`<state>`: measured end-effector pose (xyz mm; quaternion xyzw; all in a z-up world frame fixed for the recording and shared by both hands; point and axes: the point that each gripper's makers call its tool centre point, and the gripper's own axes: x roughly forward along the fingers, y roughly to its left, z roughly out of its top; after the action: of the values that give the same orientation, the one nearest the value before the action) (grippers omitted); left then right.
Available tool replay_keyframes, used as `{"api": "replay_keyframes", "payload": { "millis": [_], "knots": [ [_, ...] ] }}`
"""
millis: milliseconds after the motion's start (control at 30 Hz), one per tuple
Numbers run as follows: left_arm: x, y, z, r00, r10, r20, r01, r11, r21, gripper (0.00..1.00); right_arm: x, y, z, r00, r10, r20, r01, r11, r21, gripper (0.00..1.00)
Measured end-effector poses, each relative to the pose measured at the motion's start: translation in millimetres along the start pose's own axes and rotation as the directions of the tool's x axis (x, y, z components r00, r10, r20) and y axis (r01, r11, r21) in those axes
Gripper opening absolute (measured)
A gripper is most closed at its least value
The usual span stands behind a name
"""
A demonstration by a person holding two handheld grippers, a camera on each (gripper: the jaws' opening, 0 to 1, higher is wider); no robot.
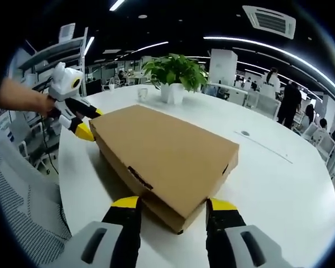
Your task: Operate the shoe box by opening the lid, removing the specified soft item, and placing it in the target area until the item is outside and the box remains undamaged.
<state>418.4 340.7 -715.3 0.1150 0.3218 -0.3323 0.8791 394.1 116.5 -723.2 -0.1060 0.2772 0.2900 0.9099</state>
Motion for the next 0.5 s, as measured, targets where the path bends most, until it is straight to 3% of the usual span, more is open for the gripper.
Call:
{"api": "replay_keyframes", "payload": {
  "millis": [500],
  "knots": [
    [-8.2, -2.8, 7.0, 0.999, -0.032, -0.011, 0.032, 0.999, 0.011, 0.58, -7.4, 7.1, 13.4, 0.999, 0.018, 0.029, -0.019, 0.999, 0.044, 0.51]
  ]
}}
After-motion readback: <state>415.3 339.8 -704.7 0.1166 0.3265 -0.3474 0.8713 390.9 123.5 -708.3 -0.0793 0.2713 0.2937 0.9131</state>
